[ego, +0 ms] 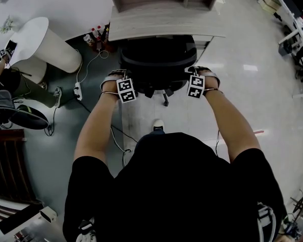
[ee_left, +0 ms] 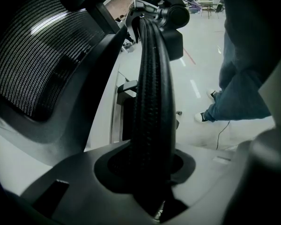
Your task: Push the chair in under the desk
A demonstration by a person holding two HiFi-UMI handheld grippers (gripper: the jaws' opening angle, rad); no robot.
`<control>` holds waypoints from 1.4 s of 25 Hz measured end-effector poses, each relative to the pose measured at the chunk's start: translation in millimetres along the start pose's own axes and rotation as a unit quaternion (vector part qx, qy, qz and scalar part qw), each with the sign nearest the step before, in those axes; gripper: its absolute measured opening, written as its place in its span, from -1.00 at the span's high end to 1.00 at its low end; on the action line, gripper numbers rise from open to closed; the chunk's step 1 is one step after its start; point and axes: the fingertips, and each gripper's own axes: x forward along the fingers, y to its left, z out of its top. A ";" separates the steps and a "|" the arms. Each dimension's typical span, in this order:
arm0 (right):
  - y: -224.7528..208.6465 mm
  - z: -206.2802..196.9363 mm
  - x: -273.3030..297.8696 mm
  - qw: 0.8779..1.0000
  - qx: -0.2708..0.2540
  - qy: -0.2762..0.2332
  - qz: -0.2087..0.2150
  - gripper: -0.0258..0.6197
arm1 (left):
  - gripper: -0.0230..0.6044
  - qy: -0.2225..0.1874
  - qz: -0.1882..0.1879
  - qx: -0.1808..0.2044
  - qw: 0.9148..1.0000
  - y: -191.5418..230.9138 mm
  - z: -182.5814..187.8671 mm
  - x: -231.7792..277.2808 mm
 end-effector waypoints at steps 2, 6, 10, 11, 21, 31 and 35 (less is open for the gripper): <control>1.3 0.5 0.6 1.000 0.000 0.000 0.000 0.52 | 0.54 0.000 0.001 0.000 1.000 -1.0 -0.2 0.4; 1.8 2.2 0.8 1.000 0.002 -0.003 0.007 0.50 | 0.51 -0.006 0.003 -0.003 1.000 -1.6 -0.6 0.1; 3.4 2.3 -0.3 1.000 0.006 -0.004 0.022 0.44 | 0.49 -0.004 -0.001 -0.006 1.000 -2.6 0.2 0.2; 5.2 1.6 -0.7 1.000 0.008 -0.002 0.027 0.42 | 0.49 -0.004 -0.004 -0.007 1.000 -4.4 0.4 0.9; 0.3 -9.1 -27.2 0.999 0.032 -0.005 0.018 0.23 | 0.32 0.019 -0.032 -0.052 0.998 -8.4 -14.2 -7.6; -8.9 -17.6 -83.2 0.979 0.188 -0.076 -0.007 0.28 | 0.19 -0.003 -0.015 -0.175 0.984 -8.3 -25.1 -46.9; -15.9 -23.2 -106.0 0.959 0.259 -0.114 -0.018 0.38 | 0.19 -0.024 0.012 -0.227 0.973 -3.9 -24.4 -65.9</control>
